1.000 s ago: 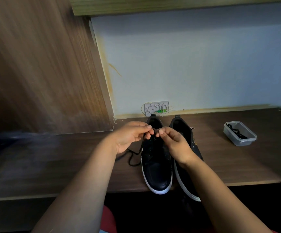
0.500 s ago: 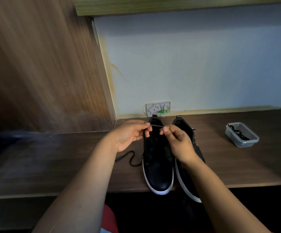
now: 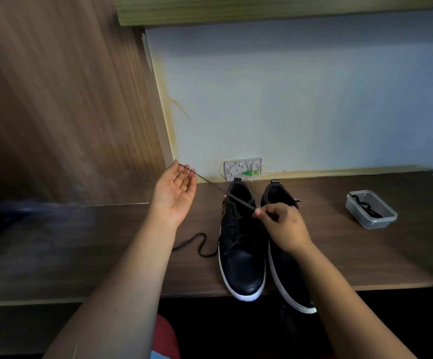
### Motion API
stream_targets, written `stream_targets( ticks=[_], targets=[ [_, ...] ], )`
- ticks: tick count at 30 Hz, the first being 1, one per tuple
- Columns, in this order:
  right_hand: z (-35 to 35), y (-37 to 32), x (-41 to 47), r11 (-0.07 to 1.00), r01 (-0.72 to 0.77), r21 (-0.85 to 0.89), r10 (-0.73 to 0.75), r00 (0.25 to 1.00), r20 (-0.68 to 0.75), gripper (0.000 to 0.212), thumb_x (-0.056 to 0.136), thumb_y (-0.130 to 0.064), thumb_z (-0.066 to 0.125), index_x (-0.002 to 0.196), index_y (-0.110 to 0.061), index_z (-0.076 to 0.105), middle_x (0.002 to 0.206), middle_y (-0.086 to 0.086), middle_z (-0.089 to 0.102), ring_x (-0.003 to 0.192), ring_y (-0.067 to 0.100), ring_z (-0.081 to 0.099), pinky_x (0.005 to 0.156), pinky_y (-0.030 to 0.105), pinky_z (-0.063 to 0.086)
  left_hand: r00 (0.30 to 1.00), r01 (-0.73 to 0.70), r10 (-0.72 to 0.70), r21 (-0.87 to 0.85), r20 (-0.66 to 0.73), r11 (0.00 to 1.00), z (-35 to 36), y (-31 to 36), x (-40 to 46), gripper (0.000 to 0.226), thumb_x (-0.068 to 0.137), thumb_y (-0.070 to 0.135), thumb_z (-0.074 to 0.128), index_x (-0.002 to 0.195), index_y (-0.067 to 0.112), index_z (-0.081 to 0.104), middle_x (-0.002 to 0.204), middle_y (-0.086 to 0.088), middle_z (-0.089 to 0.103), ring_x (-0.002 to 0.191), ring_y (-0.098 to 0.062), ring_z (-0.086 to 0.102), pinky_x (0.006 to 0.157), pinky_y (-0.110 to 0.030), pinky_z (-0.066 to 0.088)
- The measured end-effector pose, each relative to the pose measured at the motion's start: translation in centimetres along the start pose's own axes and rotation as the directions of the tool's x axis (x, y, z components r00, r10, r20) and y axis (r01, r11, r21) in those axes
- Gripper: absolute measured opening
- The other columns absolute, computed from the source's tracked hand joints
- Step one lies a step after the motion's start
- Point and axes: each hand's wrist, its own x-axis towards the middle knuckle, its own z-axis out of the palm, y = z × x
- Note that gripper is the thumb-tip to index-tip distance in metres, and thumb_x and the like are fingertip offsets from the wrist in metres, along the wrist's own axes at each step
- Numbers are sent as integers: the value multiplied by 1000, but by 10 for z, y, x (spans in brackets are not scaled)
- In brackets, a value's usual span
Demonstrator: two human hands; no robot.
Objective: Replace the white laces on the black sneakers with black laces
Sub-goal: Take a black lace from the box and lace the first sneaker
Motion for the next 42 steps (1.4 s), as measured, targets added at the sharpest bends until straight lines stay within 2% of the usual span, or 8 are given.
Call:
stream_targets(
  ticks=[4,9,17,20,23,27,33,42],
  targets=[
    [4,-5,-7,966,198,-164,-163,965,206,12,84,-42,69,87,-33,76,90,-12,62,98,18,45,88,33,39,996,25,-31,-73,-80,997,0,-8,3,25,89,7,58,66,12,49,66,-2,57,60,-9,62,56,-15,52],
    [12,-11,-15,942,315,-114,-260,902,345,9,80,-46,72,84,-38,76,90,-14,63,97,17,51,94,35,37,985,174,-157,479,-76,860,-2,-27,3,23,92,1,48,71,10,47,67,-1,49,33,-2,32,31,-13,20],
    [41,-34,-38,876,482,-5,-433,790,434,19,90,-22,63,106,-24,74,101,-3,64,96,17,50,90,22,37,994,81,-101,897,-41,434,-7,-44,2,7,95,6,55,89,7,58,89,-8,72,52,-10,41,50,-21,32],
    [42,-41,-40,862,504,54,-449,709,543,21,90,-15,62,107,-18,73,105,2,64,100,16,56,95,22,38,993,86,-103,927,-52,364,-11,-48,2,8,92,6,61,84,8,60,94,-10,72,54,-10,48,92,-38,45],
    [30,-38,-32,892,446,65,-424,780,461,21,86,-11,65,103,-20,75,101,1,64,96,12,62,92,20,45,991,85,-122,938,-46,337,-16,-56,4,12,94,3,56,83,9,57,86,-5,70,52,-6,58,99,-37,45],
    [9,-22,-15,947,321,10,-316,926,205,21,83,-6,67,97,-20,75,95,-3,61,86,6,60,83,14,41,989,92,-143,943,-48,320,-19,-65,7,22,94,-3,52,77,11,51,85,-8,66,57,-7,63,42,-13,36],
    [-7,-7,-3,990,116,75,-113,993,-37,26,85,-9,67,84,-34,70,93,-9,58,82,3,58,76,7,39,995,73,-91,961,-50,268,-25,-75,12,21,93,1,57,76,14,56,74,-2,60,62,-8,53,51,-13,42],
    [-3,-2,-1,994,64,83,-59,997,-56,21,86,-12,68,84,-33,69,94,-11,57,81,2,57,74,9,39,993,96,-81,983,-84,155,-23,-88,13,16,89,8,64,73,10,64,66,-5,58,65,-16,53,76,-31,54]
  ],
)
